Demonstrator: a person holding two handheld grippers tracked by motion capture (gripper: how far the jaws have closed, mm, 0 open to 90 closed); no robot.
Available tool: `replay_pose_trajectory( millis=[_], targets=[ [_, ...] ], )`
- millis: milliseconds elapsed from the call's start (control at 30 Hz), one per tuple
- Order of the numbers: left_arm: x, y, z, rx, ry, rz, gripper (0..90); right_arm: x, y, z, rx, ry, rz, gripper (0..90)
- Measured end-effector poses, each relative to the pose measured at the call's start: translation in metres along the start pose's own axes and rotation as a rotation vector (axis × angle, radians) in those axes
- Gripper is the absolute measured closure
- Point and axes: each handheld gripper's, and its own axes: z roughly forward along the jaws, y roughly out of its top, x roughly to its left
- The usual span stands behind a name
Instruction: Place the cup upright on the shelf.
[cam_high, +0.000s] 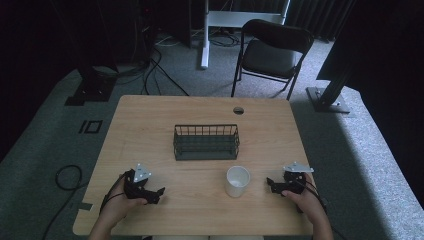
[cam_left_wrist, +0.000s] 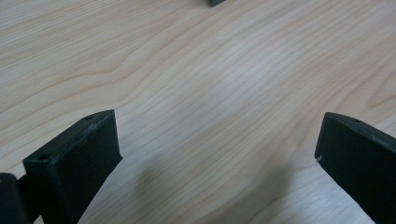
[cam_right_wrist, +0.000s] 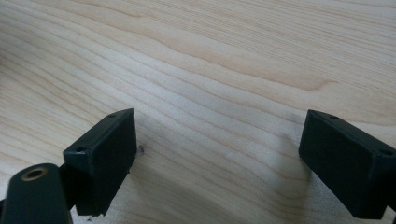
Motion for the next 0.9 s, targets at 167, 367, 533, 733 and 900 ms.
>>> replay_pose_trajectory(
  millis=[167,367,533,733,900],
  targets=[
    [-0.008,0.008,0.004,-0.003,-0.020,0.022,0.4,0.000,0.000,0.000,0.000,0.000,0.000,10.8],
    [-0.025,0.023,0.013,-0.005,-0.059,0.079,0.4,0.000,0.000,0.000,0.000,0.000,0.000,10.8],
    [-0.036,0.034,0.018,-0.003,-0.078,0.120,0.4,0.000,0.000,0.000,0.000,0.000,0.000,10.8],
    [-0.047,0.042,0.021,-0.016,-0.108,0.146,0.4,0.000,0.000,0.000,0.000,0.000,0.000,10.8],
    [-0.058,0.052,0.023,-0.030,-0.129,0.171,0.4,0.000,0.000,0.000,0.000,0.000,0.000,10.8]
  ],
)
